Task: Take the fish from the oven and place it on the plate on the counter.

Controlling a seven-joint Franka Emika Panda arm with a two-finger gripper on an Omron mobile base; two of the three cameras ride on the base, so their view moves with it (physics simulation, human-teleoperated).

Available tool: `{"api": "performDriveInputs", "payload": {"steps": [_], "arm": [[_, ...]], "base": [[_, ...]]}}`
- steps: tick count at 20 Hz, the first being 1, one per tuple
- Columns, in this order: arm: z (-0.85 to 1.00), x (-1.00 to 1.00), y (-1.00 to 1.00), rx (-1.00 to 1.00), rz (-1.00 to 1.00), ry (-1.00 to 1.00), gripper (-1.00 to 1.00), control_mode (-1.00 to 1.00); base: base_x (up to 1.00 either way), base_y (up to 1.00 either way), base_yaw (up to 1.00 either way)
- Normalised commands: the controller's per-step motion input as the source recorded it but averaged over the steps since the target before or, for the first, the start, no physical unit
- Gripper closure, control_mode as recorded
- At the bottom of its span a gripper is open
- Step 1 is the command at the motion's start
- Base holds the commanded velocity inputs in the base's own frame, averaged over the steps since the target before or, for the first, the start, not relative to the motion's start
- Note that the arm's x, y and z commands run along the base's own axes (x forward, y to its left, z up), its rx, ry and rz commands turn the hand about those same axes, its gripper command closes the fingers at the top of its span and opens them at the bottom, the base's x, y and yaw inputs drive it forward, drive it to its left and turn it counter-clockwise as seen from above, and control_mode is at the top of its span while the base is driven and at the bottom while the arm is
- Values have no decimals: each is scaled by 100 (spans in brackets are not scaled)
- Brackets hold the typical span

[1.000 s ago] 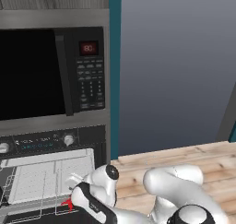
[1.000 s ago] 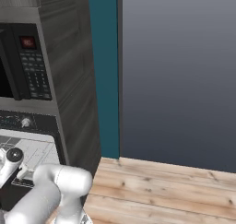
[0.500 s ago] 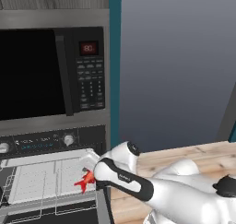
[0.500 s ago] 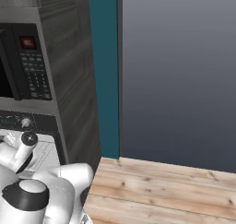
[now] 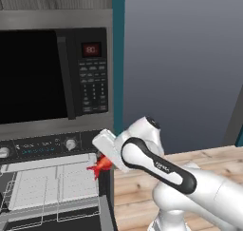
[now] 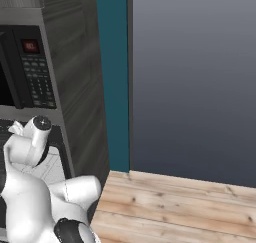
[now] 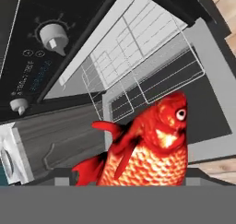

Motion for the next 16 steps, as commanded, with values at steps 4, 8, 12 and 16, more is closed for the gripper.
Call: {"api": "performDriveInputs", "payload": {"steps": [4,8,12,16], "arm": [[38,47,-19,-18,11,27,100,-100],[23,36,-19,-29,8,6,100,-100],[20,24,-21,-32,5,0,100,-100],[19,8,-32,-32,6,0,100,-100]], "base": [[0,0,0],[0,0,0],[0,0,0],[0,0,0]]}}
